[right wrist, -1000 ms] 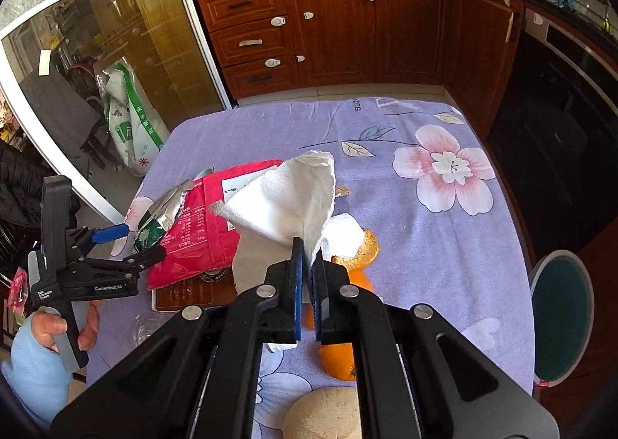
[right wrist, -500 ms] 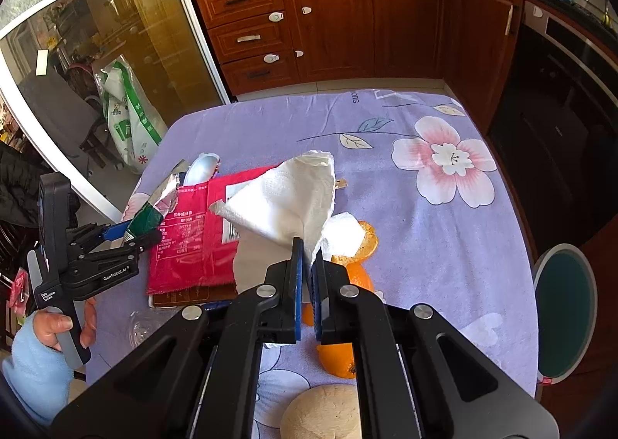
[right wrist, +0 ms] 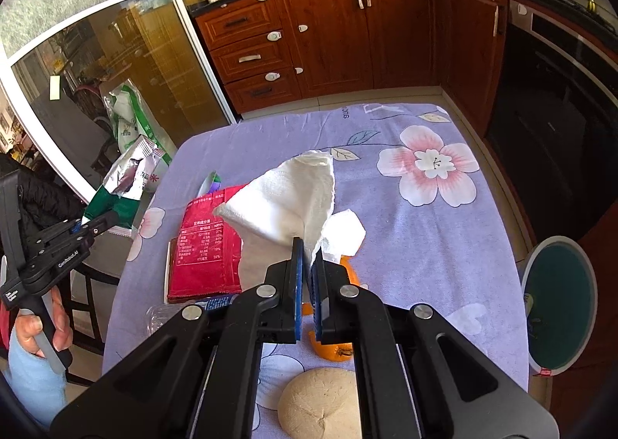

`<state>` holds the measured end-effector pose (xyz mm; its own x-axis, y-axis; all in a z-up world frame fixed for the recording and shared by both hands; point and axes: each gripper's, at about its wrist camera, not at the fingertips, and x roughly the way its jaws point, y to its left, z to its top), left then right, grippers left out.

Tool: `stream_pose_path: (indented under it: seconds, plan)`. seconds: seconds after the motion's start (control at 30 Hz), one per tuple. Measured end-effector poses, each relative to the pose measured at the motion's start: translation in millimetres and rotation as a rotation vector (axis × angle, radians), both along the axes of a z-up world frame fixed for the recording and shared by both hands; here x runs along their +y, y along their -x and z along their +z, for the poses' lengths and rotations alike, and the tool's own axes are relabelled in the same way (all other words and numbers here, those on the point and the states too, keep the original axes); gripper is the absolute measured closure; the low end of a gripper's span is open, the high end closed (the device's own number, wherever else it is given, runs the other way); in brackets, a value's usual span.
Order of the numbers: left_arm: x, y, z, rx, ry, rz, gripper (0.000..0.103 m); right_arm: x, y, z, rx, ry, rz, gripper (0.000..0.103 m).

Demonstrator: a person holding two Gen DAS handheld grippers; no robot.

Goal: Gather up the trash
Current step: 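Grasp the white tissue with the right tool while the left tool grasps the green-silver wrapper, then carry the tissue and wrapper over the teal bin and open both tools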

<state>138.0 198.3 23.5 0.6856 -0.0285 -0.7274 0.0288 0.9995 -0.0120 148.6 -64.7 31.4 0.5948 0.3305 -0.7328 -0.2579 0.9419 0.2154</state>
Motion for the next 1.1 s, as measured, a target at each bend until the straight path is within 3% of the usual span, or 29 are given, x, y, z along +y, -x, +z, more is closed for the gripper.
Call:
stream_pose_path:
  seconds: [0.3, 0.6, 0.9, 1.1]
  plan:
    - [-101.4, 13.2, 39.0, -0.049, 0.013, -0.185, 0.092, -62.9, 24.6, 28.4, -0.074, -0.039, -0.090, 0.099]
    - [-223.2, 5.8, 36.4, -0.021, 0.053, -0.374, 0.091, -173.6, 45.9, 38.2, -0.125, -0.025, -0.273, 0.099]
    - [-349.1, 1.7, 17.3, 0.027, 0.051, -0.582, 0.091, -296.7, 67.4, 10.1, -0.091, -0.004, -0.478, 0.099]
    - [-416.3, -10.5, -13.8, 0.107, 0.054, -0.666, 0.091, -344.7, 69.3, -26.1, -0.023, 0.003, -0.544, 0.099]
